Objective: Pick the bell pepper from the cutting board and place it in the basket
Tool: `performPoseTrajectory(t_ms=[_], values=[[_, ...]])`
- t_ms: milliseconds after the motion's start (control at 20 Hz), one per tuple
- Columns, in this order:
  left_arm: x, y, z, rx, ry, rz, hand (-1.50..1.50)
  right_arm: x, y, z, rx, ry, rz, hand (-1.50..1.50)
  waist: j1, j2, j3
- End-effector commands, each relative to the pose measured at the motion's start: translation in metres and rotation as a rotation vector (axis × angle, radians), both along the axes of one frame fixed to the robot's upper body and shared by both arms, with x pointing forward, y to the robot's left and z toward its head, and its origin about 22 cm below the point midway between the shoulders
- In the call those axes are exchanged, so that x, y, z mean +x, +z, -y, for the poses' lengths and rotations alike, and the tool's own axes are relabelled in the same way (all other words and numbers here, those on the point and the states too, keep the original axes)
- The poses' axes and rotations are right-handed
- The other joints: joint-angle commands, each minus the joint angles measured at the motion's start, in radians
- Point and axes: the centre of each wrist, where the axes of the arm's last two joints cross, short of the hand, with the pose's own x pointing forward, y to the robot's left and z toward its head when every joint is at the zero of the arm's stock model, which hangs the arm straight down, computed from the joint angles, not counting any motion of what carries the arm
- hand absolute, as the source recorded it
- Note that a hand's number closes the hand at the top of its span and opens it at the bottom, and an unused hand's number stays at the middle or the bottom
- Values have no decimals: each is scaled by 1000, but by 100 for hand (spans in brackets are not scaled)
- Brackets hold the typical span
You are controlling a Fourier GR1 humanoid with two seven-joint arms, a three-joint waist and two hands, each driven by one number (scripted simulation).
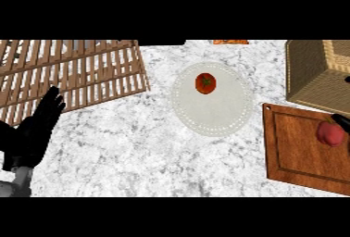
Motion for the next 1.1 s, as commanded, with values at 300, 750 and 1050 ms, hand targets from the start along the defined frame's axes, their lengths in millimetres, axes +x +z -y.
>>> performPoseTrajectory(t_ms=[300,750,1050], values=[[31,8,-13,-5,-12,-63,0,6,-8,-55,-90,-250,34,-150,17,-18,-7],[20,-10,-14,12,18,-70,0,-9,91,8,-612,-712,-263,-150,-19,-19,-14],[25,-3,-10,-5,-9,-56,0,-25,170,7,-664,-752,-457,-150,-5,-20,-8]])
